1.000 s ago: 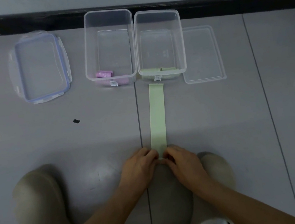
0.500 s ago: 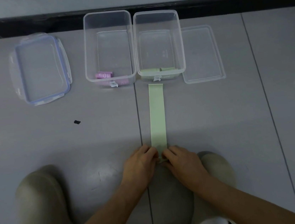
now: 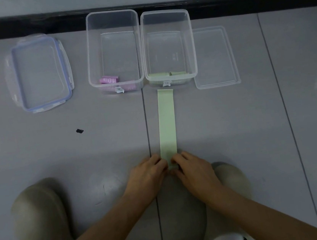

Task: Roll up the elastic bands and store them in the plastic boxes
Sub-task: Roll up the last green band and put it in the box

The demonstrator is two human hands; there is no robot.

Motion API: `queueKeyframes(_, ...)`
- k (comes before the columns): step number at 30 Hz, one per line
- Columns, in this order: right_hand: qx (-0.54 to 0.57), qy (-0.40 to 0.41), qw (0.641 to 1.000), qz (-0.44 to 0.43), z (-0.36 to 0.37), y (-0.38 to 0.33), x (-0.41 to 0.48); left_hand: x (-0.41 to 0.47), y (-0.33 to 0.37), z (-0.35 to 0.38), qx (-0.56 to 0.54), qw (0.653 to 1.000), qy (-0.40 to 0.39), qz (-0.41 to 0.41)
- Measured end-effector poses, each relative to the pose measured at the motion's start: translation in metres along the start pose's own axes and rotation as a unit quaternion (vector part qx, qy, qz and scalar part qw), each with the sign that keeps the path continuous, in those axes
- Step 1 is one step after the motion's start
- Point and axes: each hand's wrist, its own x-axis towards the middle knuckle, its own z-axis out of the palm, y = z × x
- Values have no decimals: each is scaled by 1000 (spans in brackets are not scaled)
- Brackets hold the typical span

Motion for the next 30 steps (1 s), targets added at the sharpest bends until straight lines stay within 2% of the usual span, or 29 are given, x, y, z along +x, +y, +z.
queueKeyframes(11,-66,30,997,-31,2,1,3,10,10,-6,-23,996,15,-81)
queueKeyframes(20,65,6,997,40,-2,1,9,-2,10,-3,-33,997,40,-61)
queueKeyframes(26,100,-5,992,70,-4,0,12,0,8,-6,-14,999,31,-42)
queueKeyframes(30,87,13,995,47,-4,-2,7,4,7,-8,-30,998,43,-42)
